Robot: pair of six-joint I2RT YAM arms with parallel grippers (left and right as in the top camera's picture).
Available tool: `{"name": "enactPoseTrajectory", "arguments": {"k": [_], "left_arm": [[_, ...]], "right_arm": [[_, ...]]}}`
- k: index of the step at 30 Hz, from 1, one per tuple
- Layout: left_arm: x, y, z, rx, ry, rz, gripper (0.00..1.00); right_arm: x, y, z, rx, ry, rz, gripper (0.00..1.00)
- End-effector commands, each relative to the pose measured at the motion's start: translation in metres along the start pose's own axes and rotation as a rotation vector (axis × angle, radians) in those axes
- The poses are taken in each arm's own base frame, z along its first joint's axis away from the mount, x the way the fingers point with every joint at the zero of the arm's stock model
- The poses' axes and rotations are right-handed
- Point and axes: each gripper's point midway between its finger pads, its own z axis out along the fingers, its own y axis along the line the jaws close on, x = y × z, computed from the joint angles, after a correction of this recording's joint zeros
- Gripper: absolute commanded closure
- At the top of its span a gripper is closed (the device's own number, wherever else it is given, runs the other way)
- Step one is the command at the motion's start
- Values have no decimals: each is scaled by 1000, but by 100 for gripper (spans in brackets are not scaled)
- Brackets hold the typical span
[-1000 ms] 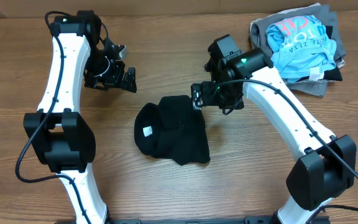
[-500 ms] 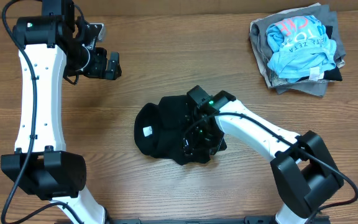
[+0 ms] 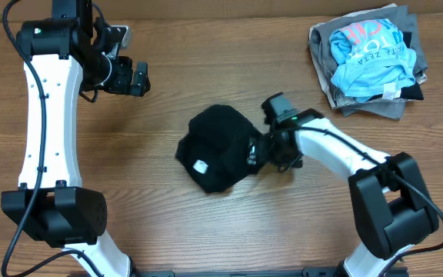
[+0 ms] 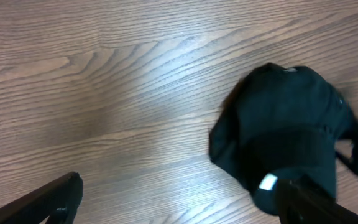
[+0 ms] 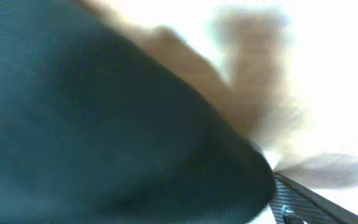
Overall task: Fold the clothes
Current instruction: 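Press and adjust the folded bundle with the right gripper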
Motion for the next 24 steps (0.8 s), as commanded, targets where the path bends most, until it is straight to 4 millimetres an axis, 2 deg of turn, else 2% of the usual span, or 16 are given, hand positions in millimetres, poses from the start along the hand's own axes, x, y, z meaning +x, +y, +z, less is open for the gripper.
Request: {"name": "enactPoseTrajectory", "arguments": {"k": [1, 4, 7, 10, 13, 14, 16, 18, 19, 20, 24], "left_arm": [[-4, 1, 1, -7, -13, -10, 0], [-10, 1, 3, -9, -33, -1, 0], [-19, 2, 4, -14, -68, 7, 0], [-26, 3, 4, -13, -96, -6, 0], [-29, 3, 3, -15, -108, -17, 0], [-30, 3, 3, -15, -110, -16, 0], [-30, 4, 3, -19, -111, -16, 0], [-30, 5, 3, -20, -112, -18, 0], [-30, 5, 3, -20, -111, -18, 0], [-30, 5, 3, -20, -112, -18, 0], [-30, 6, 3, -22, -112, -20, 0]], "right_arm": [[-29, -27, -4, 56, -104, 14, 2], [-52, -36, -11, 40, -173, -6, 1], [-70, -40, -29, 17, -196, 27, 1], [-82, -30, -61, -22, -198, 42, 1], [-83, -6, -100, -87, -180, 40, 2], [-79, 6, -116, -119, -169, 41, 2], [-69, 23, -131, -150, -159, 12, 2], [-50, 45, -141, -163, -144, -41, 2], [-39, 54, -141, -163, -127, -71, 2], [-19, 72, -137, -158, -83, -128, 2], [21, 92, -115, -81, -27, -224, 2]]}}
